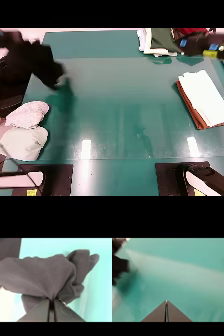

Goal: Fold the shirts.

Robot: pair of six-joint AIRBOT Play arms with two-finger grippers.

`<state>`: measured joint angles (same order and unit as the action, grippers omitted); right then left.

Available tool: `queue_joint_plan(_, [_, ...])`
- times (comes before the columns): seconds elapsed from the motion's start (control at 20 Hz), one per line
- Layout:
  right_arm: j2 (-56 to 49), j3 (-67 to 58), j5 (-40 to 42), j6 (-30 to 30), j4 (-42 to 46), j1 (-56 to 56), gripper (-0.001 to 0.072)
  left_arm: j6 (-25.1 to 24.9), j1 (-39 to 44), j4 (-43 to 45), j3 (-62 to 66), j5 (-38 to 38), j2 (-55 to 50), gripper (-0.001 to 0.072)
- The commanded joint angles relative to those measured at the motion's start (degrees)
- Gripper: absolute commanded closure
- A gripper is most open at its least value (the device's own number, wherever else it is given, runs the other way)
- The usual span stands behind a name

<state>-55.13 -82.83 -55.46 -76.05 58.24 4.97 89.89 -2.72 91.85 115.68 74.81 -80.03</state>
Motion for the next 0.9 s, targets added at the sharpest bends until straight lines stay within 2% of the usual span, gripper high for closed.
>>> queue_joint_plan(0.0, [0.04, -6.08, 1.79, 0.07, 0.39, 0.04, 0.0693, -3.37, 5.6, -5.57, 1.29, -3.45, 12.26, 0.0682])
queue_joint_plan(0.25, [0.07, -8.83, 1.6, 0.07, 0.37, 0.0, 0.0694, -3.34, 23.06, -5.57, 0.46, -3.13, 13.68, 0.0682])
queue_joint_plan(0.5, [0.07, -8.96, 1.27, 0.04, 0.28, 0.02, 0.0694, -3.41, 38.75, -6.16, -4.79, -4.02, 4.09, 0.0678])
queue_joint_plan(0.55, [0.07, -8.96, 1.25, 0.04, 0.31, 0.02, 0.0694, -3.48, 40.85, -7.52, -4.98, -5.57, 1.33, 0.0468])
queue_joint_plan(0.6, [0.07, -8.96, 1.25, 0.04, 0.28, 0.02, 0.0693, -3.34, 42.14, -9.11, -4.96, -7.63, -0.94, 0.0139])
queue_joint_plan(0.65, [0.09, -8.96, 1.22, 0.04, 0.28, 0.02, 0.0693, -3.34, 42.4, -10.34, -4.96, -9.64, -2.71, 0.0087])
queue_joint_plan(0.75, [0.13, -8.96, 0.66, 0.04, 0.28, 0.02, 0.0693, -2.12, 40.46, -8.92, -4.98, -10.38, -3.78, 0.0087])
queue_joint_plan(0.85, [0.11, -8.96, -0.28, 0.04, 0.31, 0.02, 0.0693, -1.25, 35.04, -8.0, -5.03, -7.43, -3.78, 0.0087])
